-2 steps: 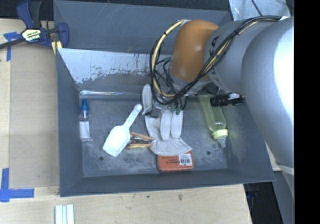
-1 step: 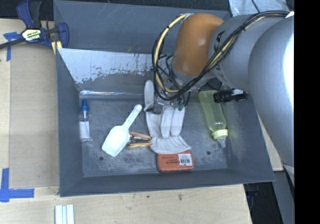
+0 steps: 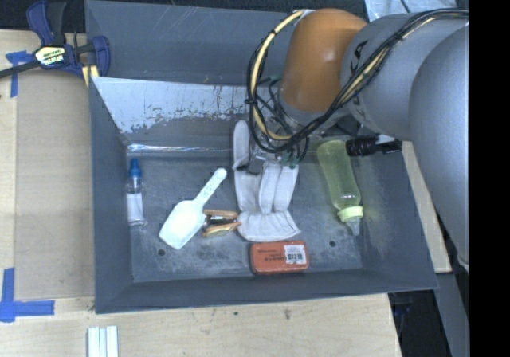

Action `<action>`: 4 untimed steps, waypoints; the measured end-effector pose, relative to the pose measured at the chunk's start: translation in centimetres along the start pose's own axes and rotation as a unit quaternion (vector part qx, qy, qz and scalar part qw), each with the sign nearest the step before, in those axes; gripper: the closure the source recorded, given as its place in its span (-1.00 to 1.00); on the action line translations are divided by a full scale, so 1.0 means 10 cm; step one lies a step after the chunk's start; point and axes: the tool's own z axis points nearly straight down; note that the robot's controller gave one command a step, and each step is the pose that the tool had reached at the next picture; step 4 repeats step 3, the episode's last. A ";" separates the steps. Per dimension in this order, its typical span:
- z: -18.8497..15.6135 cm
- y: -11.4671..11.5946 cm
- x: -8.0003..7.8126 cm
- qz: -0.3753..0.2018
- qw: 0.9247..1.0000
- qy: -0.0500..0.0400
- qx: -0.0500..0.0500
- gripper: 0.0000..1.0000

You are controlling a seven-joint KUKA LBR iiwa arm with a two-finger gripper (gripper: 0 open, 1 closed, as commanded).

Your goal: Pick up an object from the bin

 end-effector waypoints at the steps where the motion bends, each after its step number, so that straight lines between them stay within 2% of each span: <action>1: -0.12 0.00 0.00 0.000 1.000 0.000 0.000 1.00; 3: -0.36 0.00 0.00 -0.001 1.000 0.001 0.000 1.00; 4: -0.36 0.00 0.00 -0.001 1.000 0.001 0.000 1.00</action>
Offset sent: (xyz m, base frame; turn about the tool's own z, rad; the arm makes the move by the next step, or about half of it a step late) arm 0.0001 0.0001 0.0119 0.0000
